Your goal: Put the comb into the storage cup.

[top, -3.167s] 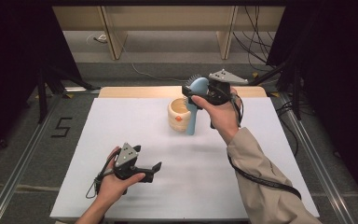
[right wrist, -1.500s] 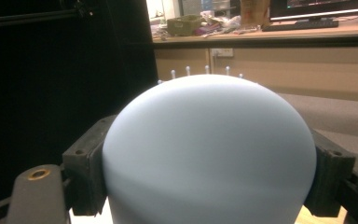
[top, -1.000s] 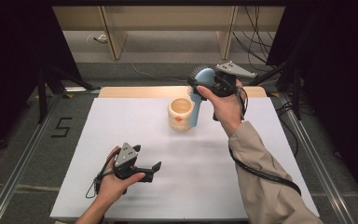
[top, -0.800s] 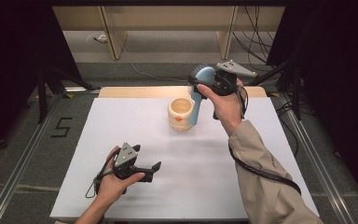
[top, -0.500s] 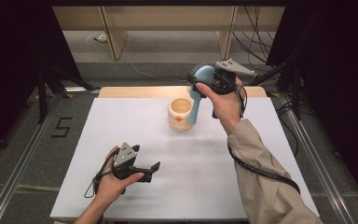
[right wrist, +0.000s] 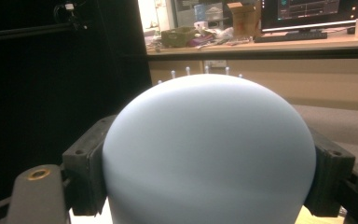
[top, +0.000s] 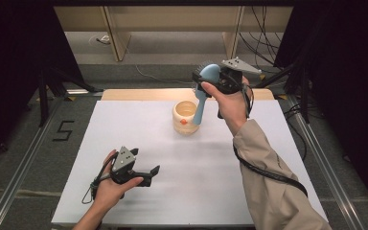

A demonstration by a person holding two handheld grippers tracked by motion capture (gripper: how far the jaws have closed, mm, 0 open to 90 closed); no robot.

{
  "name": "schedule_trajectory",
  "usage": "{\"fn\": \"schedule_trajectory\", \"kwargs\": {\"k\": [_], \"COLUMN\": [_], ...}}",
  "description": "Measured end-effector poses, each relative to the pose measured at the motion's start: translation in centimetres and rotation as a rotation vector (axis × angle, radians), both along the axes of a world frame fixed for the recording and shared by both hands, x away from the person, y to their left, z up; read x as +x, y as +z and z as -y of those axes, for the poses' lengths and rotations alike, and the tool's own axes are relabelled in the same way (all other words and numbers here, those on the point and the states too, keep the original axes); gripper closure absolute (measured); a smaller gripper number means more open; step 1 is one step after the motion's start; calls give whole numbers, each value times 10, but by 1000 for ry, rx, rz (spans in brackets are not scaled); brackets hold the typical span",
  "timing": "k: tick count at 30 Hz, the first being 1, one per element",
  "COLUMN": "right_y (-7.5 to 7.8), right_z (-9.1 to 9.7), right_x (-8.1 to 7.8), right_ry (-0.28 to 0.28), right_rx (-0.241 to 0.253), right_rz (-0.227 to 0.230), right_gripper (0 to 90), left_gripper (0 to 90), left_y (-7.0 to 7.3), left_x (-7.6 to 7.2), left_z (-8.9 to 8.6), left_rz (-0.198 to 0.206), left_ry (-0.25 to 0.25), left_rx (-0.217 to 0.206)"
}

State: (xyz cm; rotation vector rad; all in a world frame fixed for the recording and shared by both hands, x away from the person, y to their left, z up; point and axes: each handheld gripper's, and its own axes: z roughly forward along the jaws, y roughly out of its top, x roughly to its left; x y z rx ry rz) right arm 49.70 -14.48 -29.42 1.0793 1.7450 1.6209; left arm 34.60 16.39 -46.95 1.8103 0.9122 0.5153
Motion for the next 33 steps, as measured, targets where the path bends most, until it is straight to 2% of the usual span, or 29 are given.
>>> {"fn": "schedule_trajectory", "kwargs": {"k": [7,33], "right_y": [0,-2], "right_z": [-1,-8], "right_x": [3,12], "right_ry": [-2,-12], "right_rx": [5,6], "right_rz": [6,23], "right_gripper": [205,205], "left_gripper": [0,0], "left_y": [-1,-2], "left_x": [0,0], "left_z": [-4,-3], "left_rz": [-1,-6], "left_ry": [14,11], "left_rx": [-3,-3]}}
